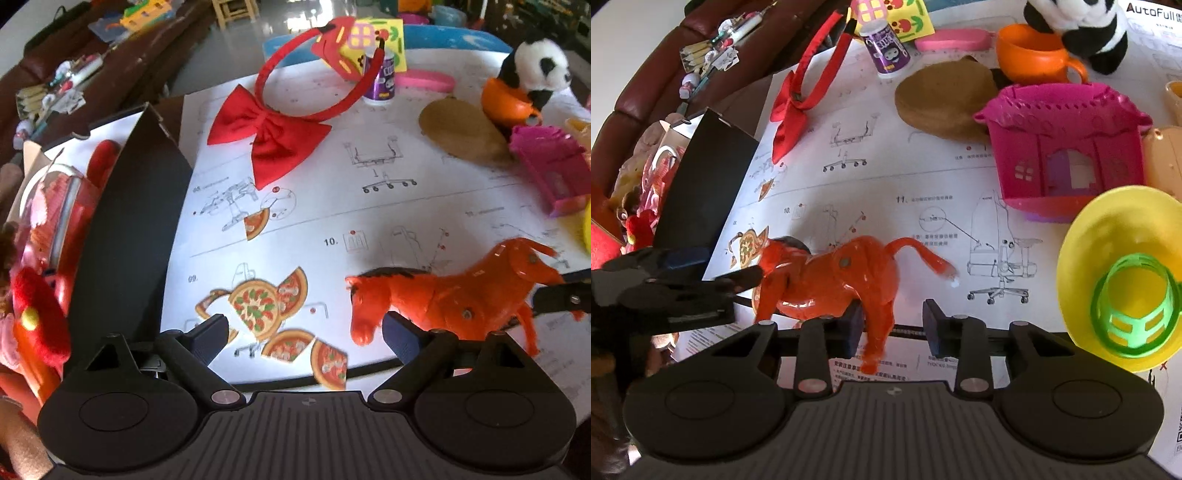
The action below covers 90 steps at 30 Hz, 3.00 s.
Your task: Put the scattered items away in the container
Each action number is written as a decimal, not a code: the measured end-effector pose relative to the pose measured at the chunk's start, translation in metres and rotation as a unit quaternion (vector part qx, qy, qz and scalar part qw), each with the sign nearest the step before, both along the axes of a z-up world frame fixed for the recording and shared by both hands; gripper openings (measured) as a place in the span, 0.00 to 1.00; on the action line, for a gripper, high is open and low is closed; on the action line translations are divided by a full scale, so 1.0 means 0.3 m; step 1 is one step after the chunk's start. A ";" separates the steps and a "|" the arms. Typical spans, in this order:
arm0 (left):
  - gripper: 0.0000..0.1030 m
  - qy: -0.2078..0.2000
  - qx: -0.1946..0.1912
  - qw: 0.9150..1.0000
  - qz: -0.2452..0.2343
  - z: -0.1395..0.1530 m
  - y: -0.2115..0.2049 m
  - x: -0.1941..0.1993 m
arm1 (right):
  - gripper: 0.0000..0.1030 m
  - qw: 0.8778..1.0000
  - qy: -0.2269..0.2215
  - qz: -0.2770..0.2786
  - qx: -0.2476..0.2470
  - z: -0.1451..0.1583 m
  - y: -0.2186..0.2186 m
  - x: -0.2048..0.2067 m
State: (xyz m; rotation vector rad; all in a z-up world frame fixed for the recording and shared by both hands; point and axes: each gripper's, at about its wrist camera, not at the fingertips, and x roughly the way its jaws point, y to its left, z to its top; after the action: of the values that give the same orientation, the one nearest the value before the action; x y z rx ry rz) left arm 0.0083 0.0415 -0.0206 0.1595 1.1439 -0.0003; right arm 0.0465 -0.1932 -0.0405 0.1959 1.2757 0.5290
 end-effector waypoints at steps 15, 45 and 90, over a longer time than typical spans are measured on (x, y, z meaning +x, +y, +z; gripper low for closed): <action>0.33 0.072 -0.088 0.992 -0.052 -0.008 -0.157 -0.035 | 0.40 1.000 -0.002 0.005 0.017 -0.009 -0.013 -0.031; 0.06 0.064 -0.060 0.991 -0.104 -0.070 -0.203 -0.032 | 0.14 0.998 -0.035 0.041 -0.011 -0.025 0.078 -0.076; 0.07 -0.006 -0.047 0.995 -0.086 -0.027 -0.171 -0.030 | 0.14 0.998 -0.028 0.006 -0.054 0.002 0.146 -0.024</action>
State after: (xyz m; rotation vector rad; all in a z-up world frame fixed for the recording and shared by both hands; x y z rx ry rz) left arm -0.0007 -0.0099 -0.0286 0.1733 1.1123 -0.2060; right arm 0.0393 -0.1493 -0.0400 0.0832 1.2478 0.4722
